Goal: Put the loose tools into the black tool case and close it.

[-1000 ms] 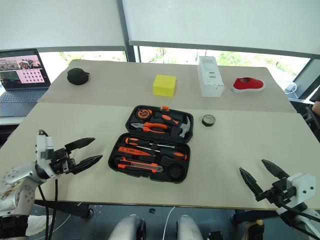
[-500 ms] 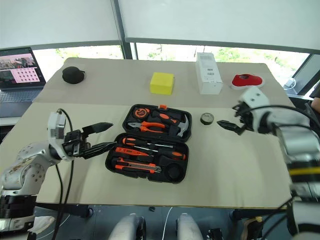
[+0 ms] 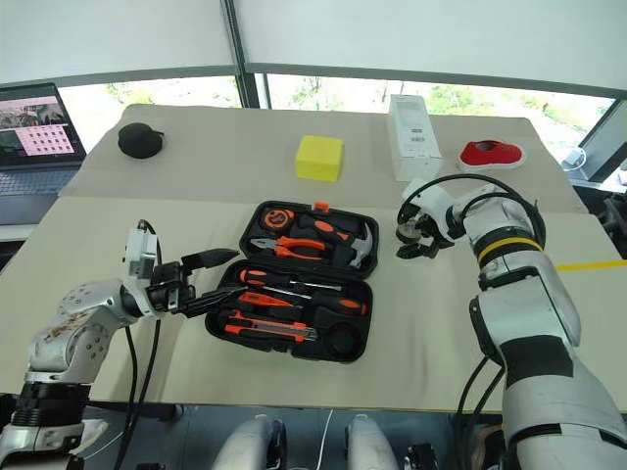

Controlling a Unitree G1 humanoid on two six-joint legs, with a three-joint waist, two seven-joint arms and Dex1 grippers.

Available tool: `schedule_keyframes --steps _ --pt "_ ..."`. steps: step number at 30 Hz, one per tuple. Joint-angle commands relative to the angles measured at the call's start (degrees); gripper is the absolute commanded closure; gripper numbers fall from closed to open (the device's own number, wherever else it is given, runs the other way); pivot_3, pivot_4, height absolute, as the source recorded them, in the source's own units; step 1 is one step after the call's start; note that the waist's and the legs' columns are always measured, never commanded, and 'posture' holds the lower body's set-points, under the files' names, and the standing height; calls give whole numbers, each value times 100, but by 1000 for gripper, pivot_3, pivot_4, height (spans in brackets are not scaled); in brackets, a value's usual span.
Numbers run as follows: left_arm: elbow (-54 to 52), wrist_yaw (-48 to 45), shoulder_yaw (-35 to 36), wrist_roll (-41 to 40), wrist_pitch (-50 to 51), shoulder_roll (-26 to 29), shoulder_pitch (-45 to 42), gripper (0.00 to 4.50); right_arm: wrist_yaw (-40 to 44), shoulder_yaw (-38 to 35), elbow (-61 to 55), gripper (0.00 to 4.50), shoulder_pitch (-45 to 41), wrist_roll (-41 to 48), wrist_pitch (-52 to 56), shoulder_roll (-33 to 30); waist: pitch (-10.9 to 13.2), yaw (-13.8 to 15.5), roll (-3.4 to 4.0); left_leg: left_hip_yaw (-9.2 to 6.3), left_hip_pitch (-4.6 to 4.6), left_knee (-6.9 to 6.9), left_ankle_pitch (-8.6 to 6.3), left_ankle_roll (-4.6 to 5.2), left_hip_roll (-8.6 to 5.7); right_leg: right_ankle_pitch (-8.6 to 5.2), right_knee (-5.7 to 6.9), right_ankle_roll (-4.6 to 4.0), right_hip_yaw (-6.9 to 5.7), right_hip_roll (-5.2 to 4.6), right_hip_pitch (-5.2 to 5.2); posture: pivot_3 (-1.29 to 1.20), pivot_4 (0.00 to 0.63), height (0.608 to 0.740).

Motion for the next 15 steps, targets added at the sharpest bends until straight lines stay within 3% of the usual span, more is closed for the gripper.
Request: schedule_keyframes --steps 1,12,15 --pt "-179 -126 159 -86 -106 135 23 0 -129 -231 170 674 -195 -43 -204 57 0 -7 0 -1 1 0 1 -1 1 0 3 -1 0 2 0 0 150 740" --pt "-50 -396 45 32 -319 223 -84 0 -228 -292 235 4413 11 -325 -1191 68 0 -47 1 -2 5 0 5 -9 0 2 12 -3 -1 3 2 0 150 740" --pt "-145 -543 30 51 -401 275 45 0 179 -254 29 4413 -19 -395 -1873 -145 1 -51 2 -2 5 0 6 -9 -1 2 12 -3 -1 2 1 0 150 740"
